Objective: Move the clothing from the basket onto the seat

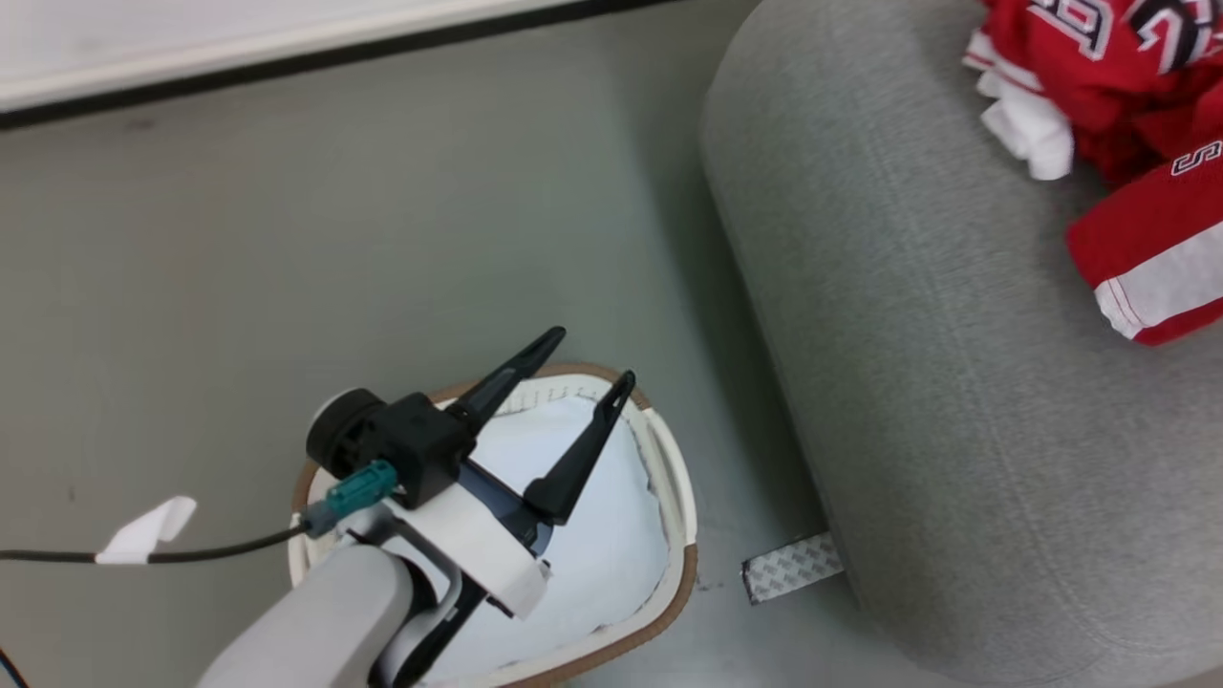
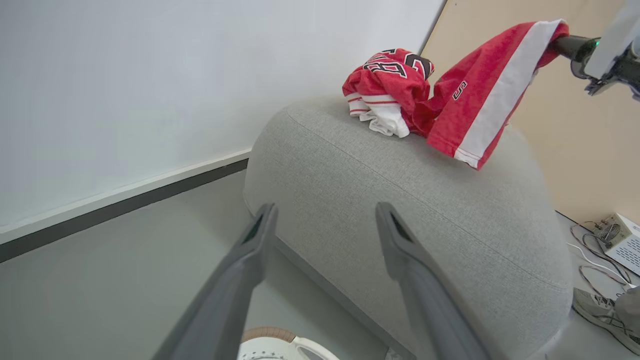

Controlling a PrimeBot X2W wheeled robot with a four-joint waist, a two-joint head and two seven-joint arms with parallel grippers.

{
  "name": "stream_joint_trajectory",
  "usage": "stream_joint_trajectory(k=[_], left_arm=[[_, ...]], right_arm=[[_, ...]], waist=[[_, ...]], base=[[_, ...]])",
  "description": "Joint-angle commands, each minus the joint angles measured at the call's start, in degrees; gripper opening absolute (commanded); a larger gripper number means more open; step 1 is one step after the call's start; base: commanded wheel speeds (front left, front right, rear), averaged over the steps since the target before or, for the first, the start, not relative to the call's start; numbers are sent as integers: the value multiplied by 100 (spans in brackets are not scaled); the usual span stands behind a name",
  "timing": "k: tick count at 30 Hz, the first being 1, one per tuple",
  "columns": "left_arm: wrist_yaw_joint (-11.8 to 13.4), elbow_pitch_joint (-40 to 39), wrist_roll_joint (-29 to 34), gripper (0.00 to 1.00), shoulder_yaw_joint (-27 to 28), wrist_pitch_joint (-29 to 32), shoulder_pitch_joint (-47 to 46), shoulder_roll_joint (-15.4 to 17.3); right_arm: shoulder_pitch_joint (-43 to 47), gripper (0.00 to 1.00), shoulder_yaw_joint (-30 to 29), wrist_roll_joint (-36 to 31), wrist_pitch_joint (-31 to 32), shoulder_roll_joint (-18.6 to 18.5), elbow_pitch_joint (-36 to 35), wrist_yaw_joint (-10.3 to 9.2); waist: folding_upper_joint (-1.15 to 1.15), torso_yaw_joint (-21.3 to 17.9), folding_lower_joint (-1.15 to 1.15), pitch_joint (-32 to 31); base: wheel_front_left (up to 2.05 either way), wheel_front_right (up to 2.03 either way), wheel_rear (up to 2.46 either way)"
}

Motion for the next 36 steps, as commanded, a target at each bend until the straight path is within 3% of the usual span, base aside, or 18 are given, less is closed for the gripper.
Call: stream_joint_trajectory(k=[1,7,11,12,15,17,18,19,21,28,36], left_arm=[[19,-35,58,100,43,12,-52,78],[1,-115,34,100,82,-3,-124,160],[18,-88,-10,100,103,-41,-153,146],[20,-72,-21,100,103,-62,-150,137],[14,-11,-41,100,97,-104,-127,114],[21,52,-67,100,100,-130,-97,98],[27,80,-82,100,100,-146,-85,87],[32,106,-97,100,96,-160,-75,71],[28,165,-119,100,79,-198,-43,41],[63,476,-243,100,67,-351,198,-126],[186,874,-429,100,222,-504,625,-297]], right_arm=[[-163,0,-30,-77,89,31,199,-14],[-596,0,271,-402,1055,40,1357,-14],[-873,3,514,-247,1762,-50,1854,-15],[-913,9,588,-222,1864,-69,1932,-15],[-991,41,797,-58,2044,-79,2080,-15],[-1025,49,905,18,2081,-135,2125,-15],[-1029,61,956,56,2076,-164,2148,-15],[-1015,62,999,103,2078,-173,2171,-15],[-957,100,1111,176,2044,-201,2193,-15],[-689,100,1602,376,2005,-313,2210,-15],[-289,100,2681,929,1974,-904,1404,-15]], waist=[[0,165,-2,221],[0,345,-2,421],[0,446,-2,452],[0,463,-2,450],[0,496,-2,411],[0,500,-2,348],[0,498,-2,311],[0,496,-2,270],[0,488,-2,153],[0,442,-2,-589],[0,554,-2,-1856]], base=[[0,0,0],[0,0,0],[0,0,0],[0,0,0],[0,0,0],[0,0,0],[0,0,0],[0,0,0],[0,0,0],[0,0,0],[0,0,0]])
